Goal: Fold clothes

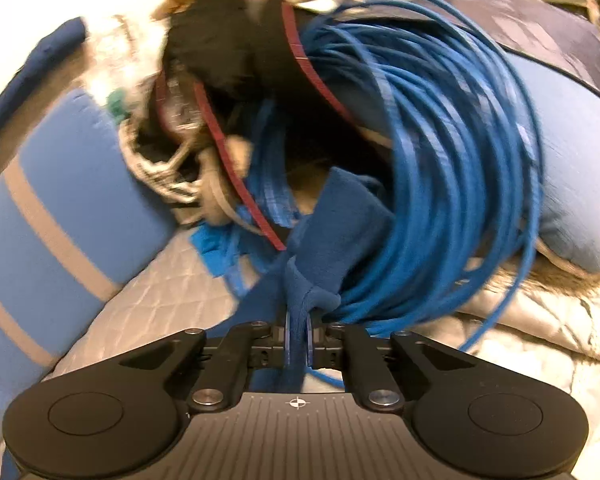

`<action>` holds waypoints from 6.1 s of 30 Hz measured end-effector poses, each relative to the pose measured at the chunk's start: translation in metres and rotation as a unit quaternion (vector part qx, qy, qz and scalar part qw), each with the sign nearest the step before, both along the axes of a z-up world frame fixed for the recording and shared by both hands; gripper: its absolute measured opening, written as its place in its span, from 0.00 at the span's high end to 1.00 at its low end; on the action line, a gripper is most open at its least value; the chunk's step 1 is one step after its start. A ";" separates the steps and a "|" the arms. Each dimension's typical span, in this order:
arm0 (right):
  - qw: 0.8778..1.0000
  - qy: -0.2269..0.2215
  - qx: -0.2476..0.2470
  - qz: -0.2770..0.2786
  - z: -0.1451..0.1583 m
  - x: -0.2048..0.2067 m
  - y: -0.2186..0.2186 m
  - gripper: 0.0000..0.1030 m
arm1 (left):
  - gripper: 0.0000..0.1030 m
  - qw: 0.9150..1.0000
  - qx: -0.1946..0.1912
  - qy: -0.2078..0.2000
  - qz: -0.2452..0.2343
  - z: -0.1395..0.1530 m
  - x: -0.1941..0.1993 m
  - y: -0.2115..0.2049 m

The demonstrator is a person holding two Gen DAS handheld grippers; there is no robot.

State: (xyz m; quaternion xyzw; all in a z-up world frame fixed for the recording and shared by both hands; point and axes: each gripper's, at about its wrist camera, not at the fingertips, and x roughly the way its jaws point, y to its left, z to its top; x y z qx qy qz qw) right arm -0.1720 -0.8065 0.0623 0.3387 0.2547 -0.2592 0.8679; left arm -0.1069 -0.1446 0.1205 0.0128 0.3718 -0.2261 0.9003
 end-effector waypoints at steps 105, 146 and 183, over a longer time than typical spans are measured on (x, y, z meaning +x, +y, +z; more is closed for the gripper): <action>0.877 0.019 -0.208 0.432 0.002 0.024 0.394 0.01 | 0.69 0.879 -0.298 0.361 0.094 -0.154 0.161 -0.109; 0.862 0.073 -0.285 0.412 -0.004 0.031 0.337 0.00 | 0.95 0.999 0.028 0.002 -0.022 0.043 0.097 -0.121; 0.780 0.076 -0.420 0.458 -0.055 0.101 0.336 0.88 | 0.96 0.998 -0.045 0.013 0.039 0.105 0.144 0.003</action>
